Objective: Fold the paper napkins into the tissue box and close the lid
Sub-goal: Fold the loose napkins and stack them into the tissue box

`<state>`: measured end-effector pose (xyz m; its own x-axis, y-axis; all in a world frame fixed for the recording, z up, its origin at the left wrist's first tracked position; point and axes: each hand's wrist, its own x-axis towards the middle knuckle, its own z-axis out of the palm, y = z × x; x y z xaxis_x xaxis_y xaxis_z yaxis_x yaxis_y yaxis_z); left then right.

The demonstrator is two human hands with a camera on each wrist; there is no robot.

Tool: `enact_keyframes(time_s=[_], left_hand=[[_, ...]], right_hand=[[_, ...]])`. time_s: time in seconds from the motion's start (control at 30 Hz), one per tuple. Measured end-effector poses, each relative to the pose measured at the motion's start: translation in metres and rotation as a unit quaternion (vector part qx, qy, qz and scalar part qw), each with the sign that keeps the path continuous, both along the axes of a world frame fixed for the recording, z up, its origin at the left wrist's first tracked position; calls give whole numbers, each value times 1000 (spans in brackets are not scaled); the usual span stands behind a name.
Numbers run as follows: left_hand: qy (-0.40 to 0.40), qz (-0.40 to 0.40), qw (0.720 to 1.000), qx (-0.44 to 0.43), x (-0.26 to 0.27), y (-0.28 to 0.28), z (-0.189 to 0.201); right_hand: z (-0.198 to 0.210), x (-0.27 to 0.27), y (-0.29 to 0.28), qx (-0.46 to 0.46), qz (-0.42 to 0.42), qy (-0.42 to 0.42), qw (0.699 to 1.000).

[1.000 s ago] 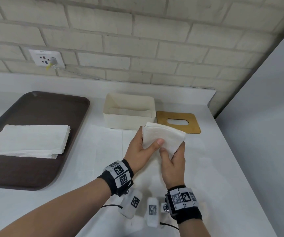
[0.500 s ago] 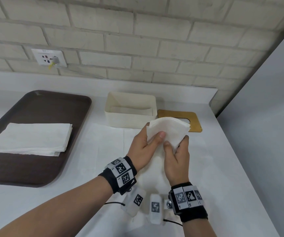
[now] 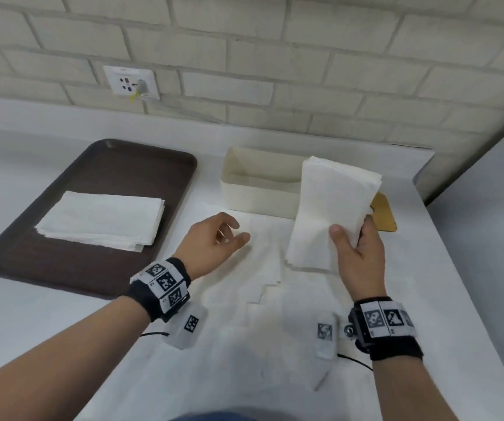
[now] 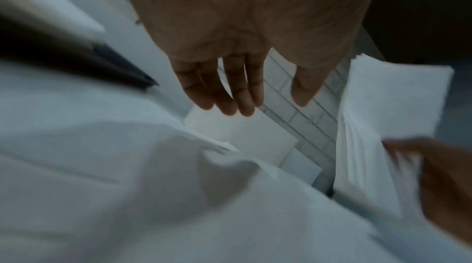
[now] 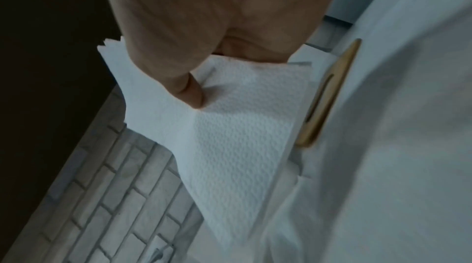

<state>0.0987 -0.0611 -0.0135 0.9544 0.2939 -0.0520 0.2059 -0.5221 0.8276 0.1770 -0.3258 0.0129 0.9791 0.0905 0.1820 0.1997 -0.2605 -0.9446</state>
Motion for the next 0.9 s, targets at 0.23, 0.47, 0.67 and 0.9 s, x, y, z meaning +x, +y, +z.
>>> enact_keyframes(time_s=[0.23,0.47,0.67,0.9], left_hand=[[71,-183,955,224,-31,-32,-18],[87,-161,947,264,-9,-48,-17],[112,-144,949,257,-1,-52,-16],[109,-118,973,163,-1,-38,-13]], right_hand=[[39,40,-1,-72,18,-57,996],[55,62,18,-106,53,-71,990],[61,87,39,-155,89,-72,981],[79,149,67,-349,141,-59,925]])
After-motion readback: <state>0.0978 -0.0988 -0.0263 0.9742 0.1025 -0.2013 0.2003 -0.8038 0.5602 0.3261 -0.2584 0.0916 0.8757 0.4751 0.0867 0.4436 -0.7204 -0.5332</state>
